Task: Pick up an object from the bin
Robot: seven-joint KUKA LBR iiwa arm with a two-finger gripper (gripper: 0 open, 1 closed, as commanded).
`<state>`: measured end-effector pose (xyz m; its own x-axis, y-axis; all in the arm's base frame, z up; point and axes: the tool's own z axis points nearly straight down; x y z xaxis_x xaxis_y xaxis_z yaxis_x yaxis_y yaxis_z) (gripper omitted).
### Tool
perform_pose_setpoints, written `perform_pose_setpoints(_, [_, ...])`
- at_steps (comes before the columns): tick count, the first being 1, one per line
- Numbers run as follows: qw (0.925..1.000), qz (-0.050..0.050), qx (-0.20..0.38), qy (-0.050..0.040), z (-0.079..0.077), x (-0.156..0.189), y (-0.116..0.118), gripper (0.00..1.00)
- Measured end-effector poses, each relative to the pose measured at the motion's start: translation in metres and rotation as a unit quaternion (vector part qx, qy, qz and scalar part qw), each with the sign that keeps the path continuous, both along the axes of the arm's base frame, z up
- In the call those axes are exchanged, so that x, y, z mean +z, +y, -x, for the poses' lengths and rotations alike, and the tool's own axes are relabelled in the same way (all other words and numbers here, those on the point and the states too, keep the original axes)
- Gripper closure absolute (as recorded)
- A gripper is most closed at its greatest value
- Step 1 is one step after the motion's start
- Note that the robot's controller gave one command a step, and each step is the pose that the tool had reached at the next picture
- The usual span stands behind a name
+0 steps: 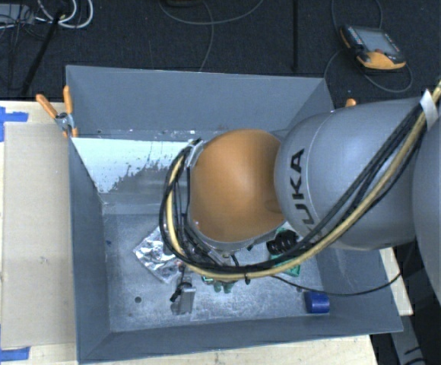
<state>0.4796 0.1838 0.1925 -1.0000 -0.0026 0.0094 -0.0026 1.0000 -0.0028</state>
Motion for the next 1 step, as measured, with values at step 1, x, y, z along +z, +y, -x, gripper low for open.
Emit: perform_pose_setpoints(1, [0.9958,0.001,-0.091,-0.0027,-0.0767,-0.1266,-0.0487,0.0])
